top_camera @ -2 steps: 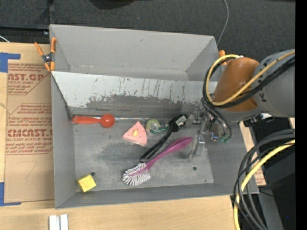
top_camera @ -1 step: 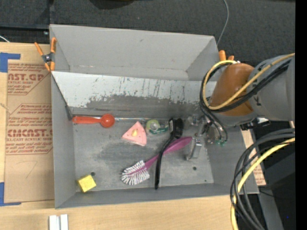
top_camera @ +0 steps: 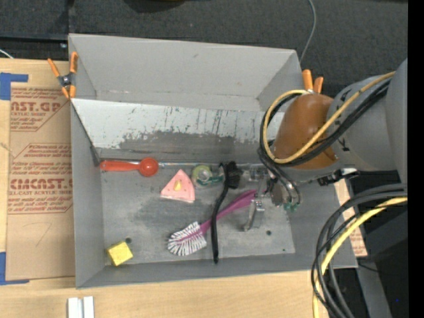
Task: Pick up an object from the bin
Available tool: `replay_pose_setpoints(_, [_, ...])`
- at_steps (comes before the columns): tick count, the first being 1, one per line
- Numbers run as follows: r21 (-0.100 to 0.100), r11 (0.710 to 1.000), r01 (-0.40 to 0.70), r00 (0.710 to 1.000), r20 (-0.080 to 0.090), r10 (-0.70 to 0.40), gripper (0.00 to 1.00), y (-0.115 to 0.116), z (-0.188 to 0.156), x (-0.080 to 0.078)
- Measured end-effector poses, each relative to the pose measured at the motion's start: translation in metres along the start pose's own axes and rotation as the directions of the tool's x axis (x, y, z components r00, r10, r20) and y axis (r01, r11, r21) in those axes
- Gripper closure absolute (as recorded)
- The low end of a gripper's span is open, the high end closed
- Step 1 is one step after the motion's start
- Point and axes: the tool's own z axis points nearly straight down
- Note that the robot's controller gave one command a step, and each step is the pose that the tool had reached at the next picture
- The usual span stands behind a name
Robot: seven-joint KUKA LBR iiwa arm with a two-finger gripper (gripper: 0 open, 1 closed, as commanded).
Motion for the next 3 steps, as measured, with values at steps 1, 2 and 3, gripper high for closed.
replay_pose_setpoints(1, [0.001,1.0,-0.007,1.0,0.009,0.007,0.0,0.03,0.003,0.004])
replay_pose_setpoints(2, [0.003,1.0,-0.02,1.0,0.004,0.02,1.0,0.015,0.002,0.007])
replay_pose_setpoints(3, [0.003,1.0,-0.02,1.0,0.004,0.02,1.0,0.015,0.002,0.007])
